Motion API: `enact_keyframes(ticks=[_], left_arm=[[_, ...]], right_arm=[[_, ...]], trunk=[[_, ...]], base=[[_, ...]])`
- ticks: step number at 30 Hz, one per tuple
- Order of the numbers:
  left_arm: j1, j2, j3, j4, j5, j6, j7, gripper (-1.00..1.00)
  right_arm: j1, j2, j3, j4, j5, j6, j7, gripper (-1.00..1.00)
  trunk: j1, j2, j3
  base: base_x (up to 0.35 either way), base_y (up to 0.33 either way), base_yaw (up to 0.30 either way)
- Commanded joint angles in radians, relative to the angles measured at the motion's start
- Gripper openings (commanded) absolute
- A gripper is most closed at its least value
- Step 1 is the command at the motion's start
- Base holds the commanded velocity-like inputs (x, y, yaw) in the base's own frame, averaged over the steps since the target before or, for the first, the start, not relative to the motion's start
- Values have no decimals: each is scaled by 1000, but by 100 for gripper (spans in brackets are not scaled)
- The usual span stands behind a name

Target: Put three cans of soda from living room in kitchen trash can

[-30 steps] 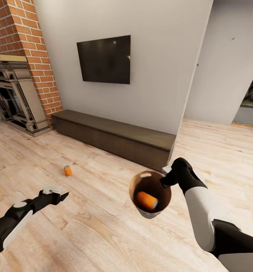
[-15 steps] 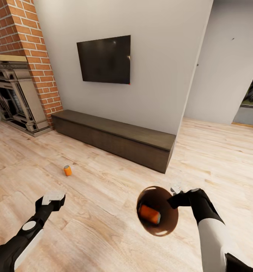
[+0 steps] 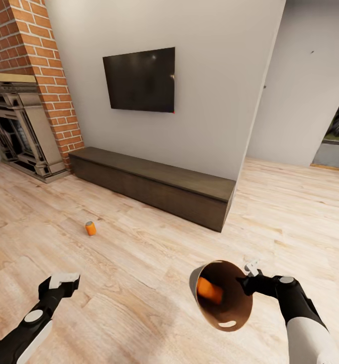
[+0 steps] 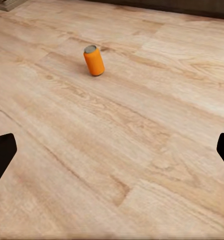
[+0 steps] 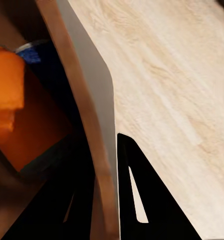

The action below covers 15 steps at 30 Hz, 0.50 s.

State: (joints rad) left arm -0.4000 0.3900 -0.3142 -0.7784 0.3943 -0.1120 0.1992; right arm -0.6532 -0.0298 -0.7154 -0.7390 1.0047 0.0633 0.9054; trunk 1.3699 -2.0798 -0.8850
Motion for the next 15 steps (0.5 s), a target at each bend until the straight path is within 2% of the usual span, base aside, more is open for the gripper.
enact_keyframes(ticks=[1, 2, 4, 6, 8, 12, 15], left_arm=[[0, 0, 0, 2, 0, -1, 0, 100], [0, 0, 0, 4, 0, -3, -1, 100], [0, 0, 0, 6, 0, -9, -1, 100], [0, 0, 0, 6, 0, -21, -7, 100], [0, 0, -1, 7, -1, -25, -39, 100], [0, 0, 0, 7, 0, -23, -85, 100], [0, 0, 0, 7, 1, -18, -128, 100]], right_arm=[[6, -7, -1, 0, -22, -2, 9, -100], [17, -20, -2, 1, -50, -8, 11, -100], [23, -33, -3, 2, -70, -13, 12, -100], [34, -62, -5, 10, -93, -18, 12, -100], [40, -81, -7, 15, -105, -23, 11, -100], [42, -87, -9, 17, -136, -25, 7, -100], [42, -90, -10, 18, -213, -29, 2, -100]], trunk=[[0, 0, 0], [0, 0, 0], [0, 0, 0], [0, 0, 0], [0, 0, 0], [0, 0, 0], [0, 0, 0]], base=[[0, 0, 0], [0, 0, 0], [0, 0, 0], [15, 9, 0], [140, 79, 0], [229, 145, 0], [263, 181, 0]])
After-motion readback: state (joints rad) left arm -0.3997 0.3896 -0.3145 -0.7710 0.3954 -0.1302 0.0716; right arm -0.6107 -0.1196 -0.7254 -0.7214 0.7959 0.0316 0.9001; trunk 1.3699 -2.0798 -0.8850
